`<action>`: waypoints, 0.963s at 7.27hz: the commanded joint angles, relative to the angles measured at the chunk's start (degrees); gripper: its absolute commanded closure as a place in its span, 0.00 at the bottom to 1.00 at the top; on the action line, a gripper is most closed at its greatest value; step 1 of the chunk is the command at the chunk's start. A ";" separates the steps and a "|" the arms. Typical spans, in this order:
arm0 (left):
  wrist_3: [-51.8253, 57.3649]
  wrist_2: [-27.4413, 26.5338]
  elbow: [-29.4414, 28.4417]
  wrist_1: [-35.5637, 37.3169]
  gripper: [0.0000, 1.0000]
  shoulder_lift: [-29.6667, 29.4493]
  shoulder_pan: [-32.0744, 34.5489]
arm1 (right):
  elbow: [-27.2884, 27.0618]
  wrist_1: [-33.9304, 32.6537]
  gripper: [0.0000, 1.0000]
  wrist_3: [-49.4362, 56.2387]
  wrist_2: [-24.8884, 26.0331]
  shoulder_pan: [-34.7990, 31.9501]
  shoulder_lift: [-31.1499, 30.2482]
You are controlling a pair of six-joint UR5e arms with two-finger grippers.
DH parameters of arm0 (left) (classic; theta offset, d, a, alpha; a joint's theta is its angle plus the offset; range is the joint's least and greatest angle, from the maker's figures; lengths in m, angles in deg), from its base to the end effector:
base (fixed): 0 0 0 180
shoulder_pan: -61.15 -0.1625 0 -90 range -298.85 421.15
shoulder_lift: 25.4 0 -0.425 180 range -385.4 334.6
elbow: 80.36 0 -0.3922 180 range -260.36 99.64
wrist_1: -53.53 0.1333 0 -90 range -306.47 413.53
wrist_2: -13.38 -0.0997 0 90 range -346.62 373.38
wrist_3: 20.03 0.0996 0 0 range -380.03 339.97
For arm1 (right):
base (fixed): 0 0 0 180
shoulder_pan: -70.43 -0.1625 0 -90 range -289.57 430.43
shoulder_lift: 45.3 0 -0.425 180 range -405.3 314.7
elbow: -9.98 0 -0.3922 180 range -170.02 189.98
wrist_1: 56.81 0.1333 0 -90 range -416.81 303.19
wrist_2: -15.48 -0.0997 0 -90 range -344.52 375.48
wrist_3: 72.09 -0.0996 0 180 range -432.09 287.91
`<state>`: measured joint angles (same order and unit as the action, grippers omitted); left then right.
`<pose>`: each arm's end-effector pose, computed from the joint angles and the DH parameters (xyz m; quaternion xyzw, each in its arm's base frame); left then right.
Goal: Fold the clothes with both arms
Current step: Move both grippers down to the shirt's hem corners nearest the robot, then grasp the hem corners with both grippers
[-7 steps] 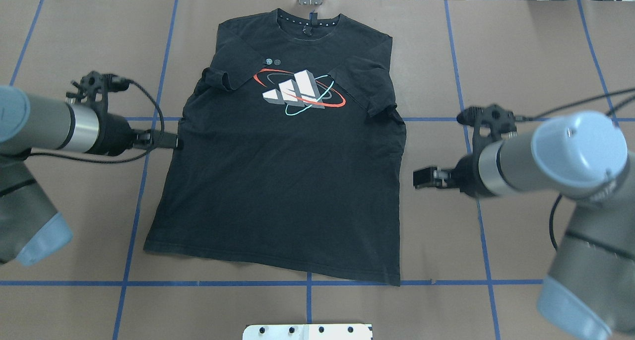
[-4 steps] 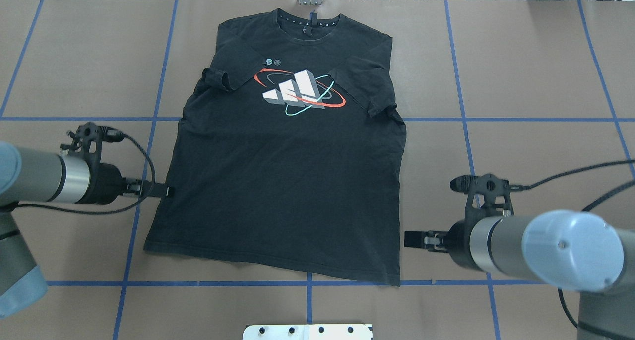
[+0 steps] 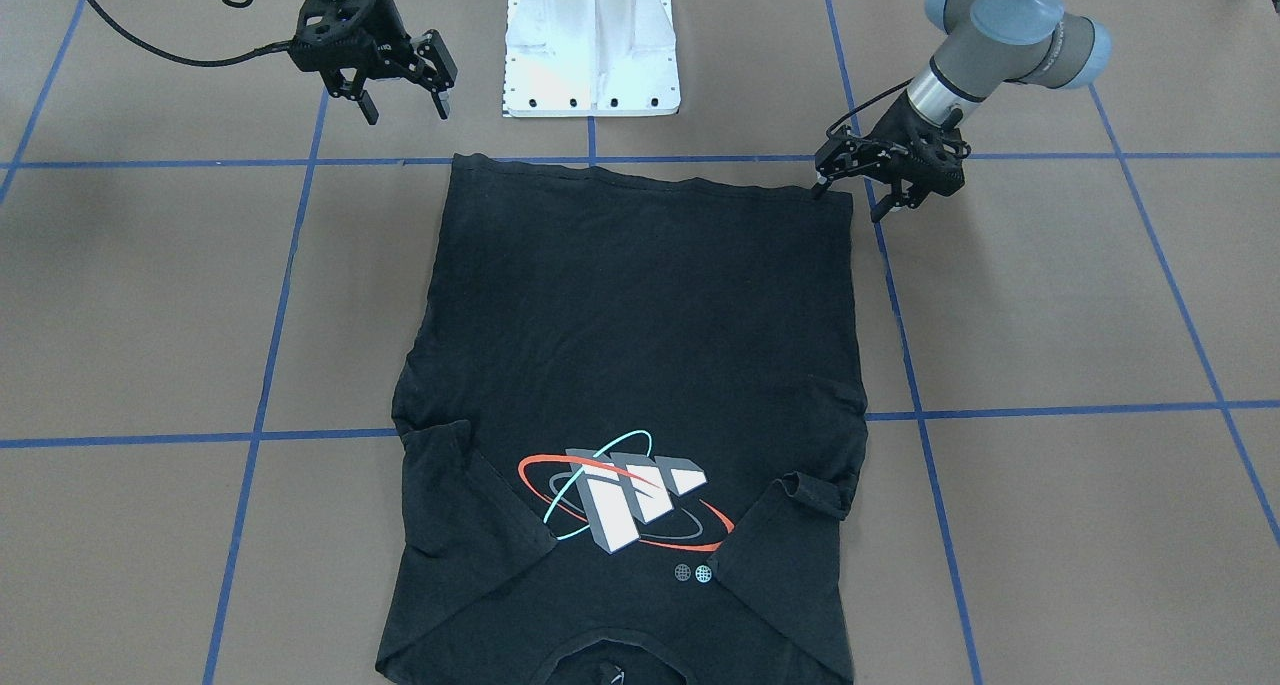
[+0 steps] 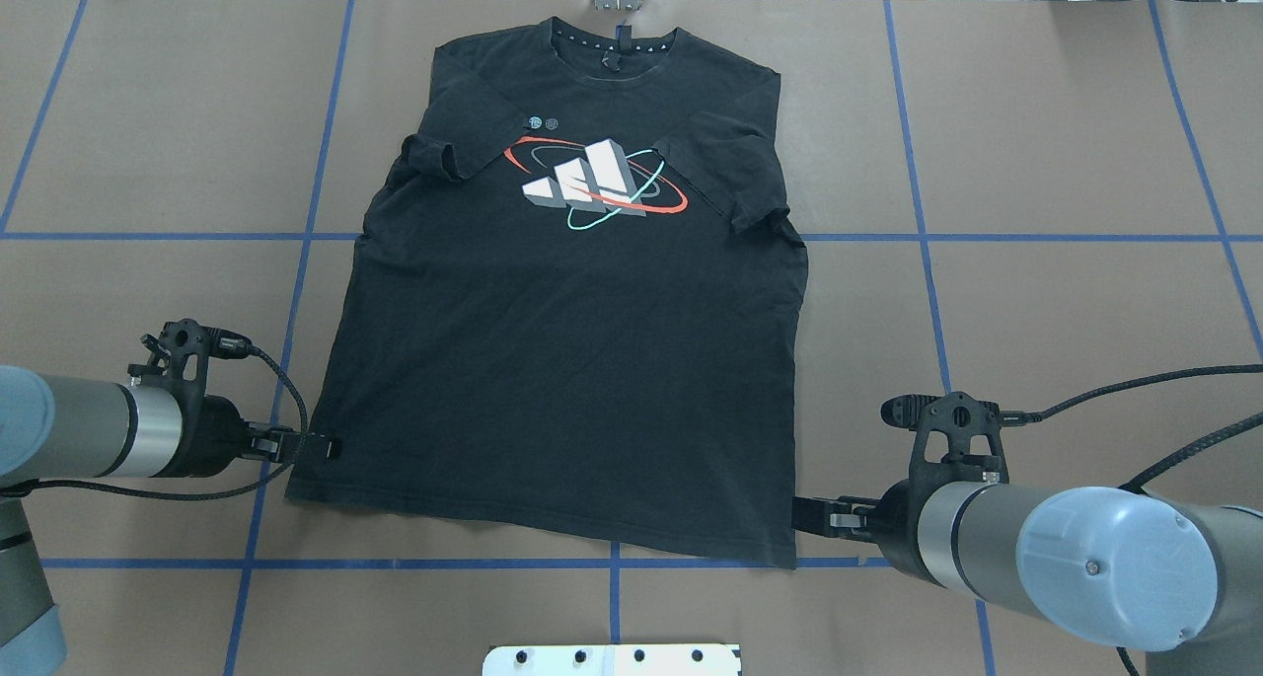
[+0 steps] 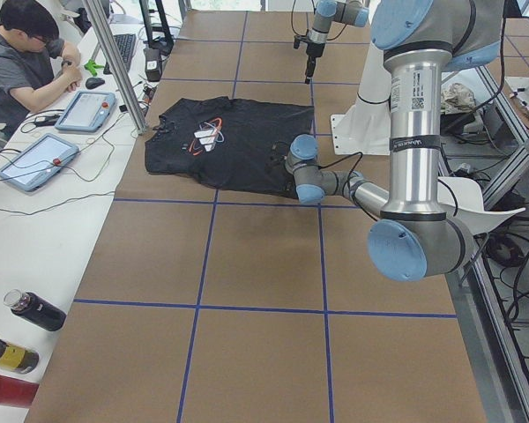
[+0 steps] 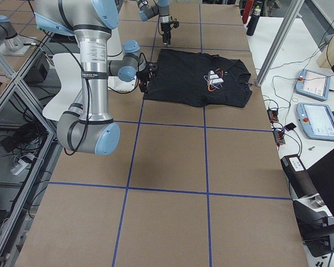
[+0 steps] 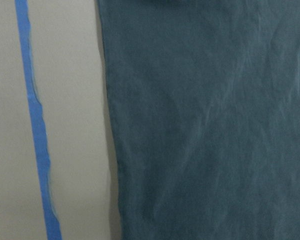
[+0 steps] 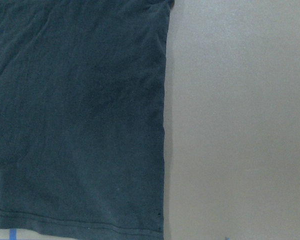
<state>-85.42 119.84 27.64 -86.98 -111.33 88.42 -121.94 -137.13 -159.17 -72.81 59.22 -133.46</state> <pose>0.3782 -0.3132 0.4433 0.1219 0.5275 0.0569 0.8388 -0.4014 -0.2185 0.2952 0.0685 -0.4445 0.0712 0.8903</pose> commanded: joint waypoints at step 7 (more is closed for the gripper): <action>0.00 -0.19 -1.04 0.23 0.38 1.82 -2.92 | 0.17 -0.01 0.00 -0.02 0.14 0.05 0.10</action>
<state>-85.35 119.63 26.76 -86.78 -109.62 85.69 -121.76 -137.14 -159.19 -72.67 59.27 -133.43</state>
